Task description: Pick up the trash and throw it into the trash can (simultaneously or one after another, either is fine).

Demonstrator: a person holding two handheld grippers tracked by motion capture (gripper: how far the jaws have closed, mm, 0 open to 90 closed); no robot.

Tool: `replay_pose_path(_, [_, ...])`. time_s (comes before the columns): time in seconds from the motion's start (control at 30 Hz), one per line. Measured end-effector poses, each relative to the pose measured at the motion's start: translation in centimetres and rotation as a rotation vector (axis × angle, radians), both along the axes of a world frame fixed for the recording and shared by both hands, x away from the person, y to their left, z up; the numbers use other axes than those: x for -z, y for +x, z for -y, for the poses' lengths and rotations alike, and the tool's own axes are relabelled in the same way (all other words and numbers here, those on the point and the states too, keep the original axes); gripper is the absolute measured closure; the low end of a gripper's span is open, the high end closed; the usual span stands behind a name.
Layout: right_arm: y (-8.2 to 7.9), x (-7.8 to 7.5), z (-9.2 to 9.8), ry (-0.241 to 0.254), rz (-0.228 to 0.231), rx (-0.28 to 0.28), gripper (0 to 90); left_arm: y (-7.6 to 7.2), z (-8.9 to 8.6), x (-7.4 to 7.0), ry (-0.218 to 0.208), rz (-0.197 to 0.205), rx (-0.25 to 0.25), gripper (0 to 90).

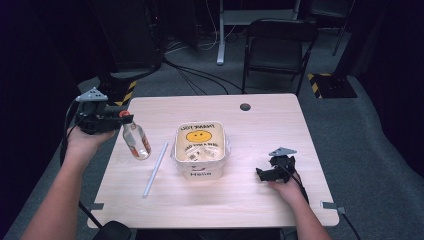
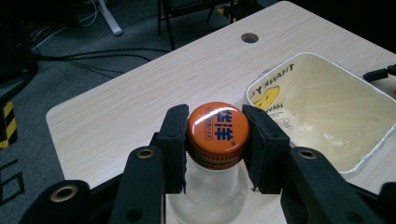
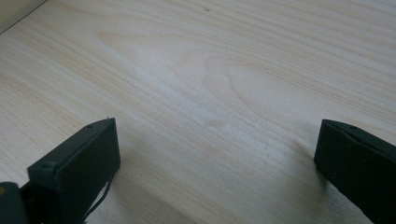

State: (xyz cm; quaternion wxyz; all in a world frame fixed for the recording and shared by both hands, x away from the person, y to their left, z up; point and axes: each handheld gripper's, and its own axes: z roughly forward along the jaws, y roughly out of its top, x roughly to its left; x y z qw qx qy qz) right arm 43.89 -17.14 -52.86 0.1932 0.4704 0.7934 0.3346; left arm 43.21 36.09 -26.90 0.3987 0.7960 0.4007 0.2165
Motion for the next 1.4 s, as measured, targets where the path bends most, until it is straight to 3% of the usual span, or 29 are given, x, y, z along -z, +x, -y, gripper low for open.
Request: replay_pose_path(1.4, [0.0,0.0,0.0,0.001,-0.002,-0.001,0.0,0.7,5.0,-4.9,0.009,0.039,0.103,62.6])
